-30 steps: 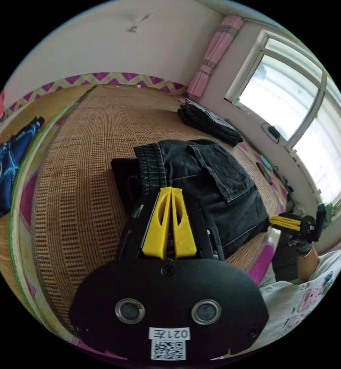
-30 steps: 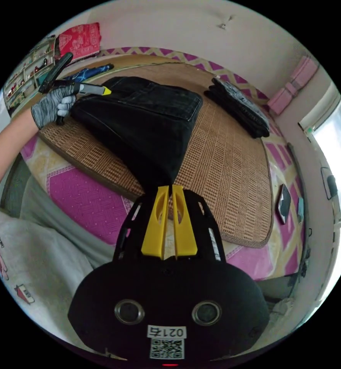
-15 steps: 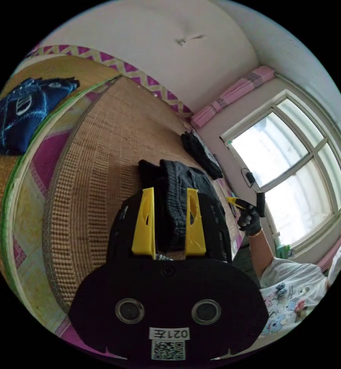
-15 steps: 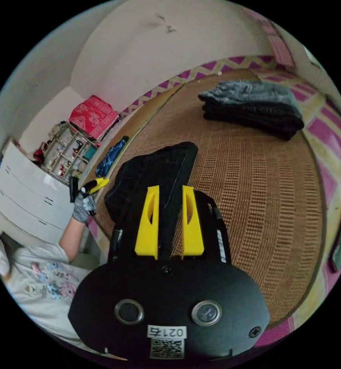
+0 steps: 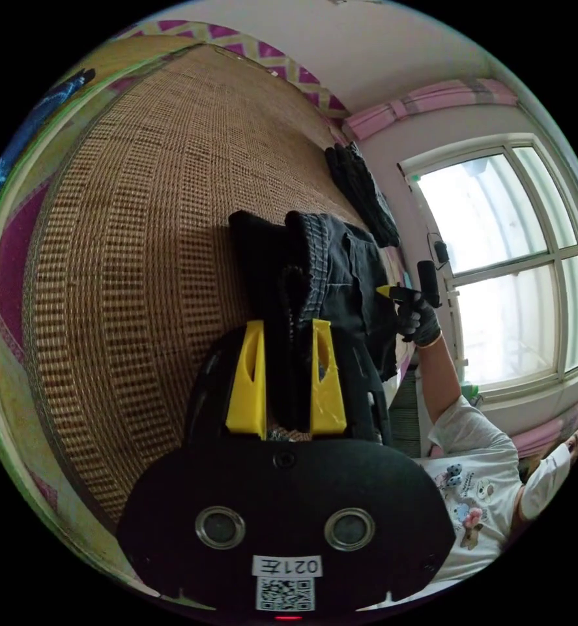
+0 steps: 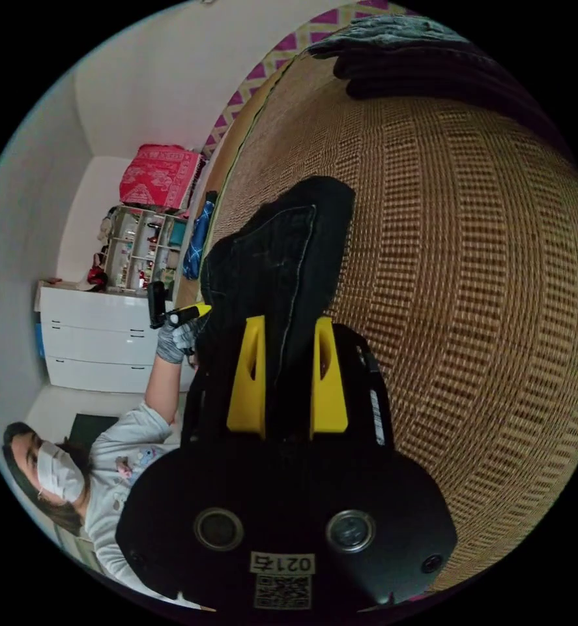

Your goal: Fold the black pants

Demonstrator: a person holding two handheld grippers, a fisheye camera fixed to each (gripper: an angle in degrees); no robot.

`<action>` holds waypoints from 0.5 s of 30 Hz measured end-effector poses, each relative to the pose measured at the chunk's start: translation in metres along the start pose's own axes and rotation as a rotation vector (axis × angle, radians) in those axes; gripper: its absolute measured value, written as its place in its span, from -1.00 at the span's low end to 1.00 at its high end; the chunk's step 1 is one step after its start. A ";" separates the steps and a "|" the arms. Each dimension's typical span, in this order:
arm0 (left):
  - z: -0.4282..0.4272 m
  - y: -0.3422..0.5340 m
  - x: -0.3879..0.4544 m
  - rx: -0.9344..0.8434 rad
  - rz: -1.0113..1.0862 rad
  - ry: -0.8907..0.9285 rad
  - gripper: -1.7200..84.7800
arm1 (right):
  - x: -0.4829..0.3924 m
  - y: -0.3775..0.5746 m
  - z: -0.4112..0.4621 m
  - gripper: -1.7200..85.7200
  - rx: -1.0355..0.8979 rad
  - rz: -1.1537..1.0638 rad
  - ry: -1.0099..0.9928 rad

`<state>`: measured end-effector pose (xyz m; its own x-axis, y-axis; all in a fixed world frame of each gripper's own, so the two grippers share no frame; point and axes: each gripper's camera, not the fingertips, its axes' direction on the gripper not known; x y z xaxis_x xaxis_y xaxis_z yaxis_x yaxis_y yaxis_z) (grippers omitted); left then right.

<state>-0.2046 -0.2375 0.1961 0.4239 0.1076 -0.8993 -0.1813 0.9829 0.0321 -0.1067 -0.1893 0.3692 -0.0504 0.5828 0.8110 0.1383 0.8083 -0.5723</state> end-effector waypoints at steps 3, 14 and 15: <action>-0.009 0.005 -0.014 0.033 -0.009 0.059 -0.80 | 0.005 -0.003 0.001 -0.79 0.018 -0.016 -0.008; -0.092 0.028 0.027 0.173 0.172 0.060 -0.83 | -0.054 -0.019 -0.021 -0.83 0.066 -0.195 -0.026; -0.100 0.030 0.029 0.185 0.178 0.054 -0.83 | -0.065 -0.029 -0.017 -0.83 0.065 -0.215 -0.032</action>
<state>-0.2863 -0.2200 0.1278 0.3508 0.2785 -0.8941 -0.0816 0.9602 0.2670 -0.0909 -0.2517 0.3351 -0.1030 0.3976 0.9118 0.0566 0.9175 -0.3937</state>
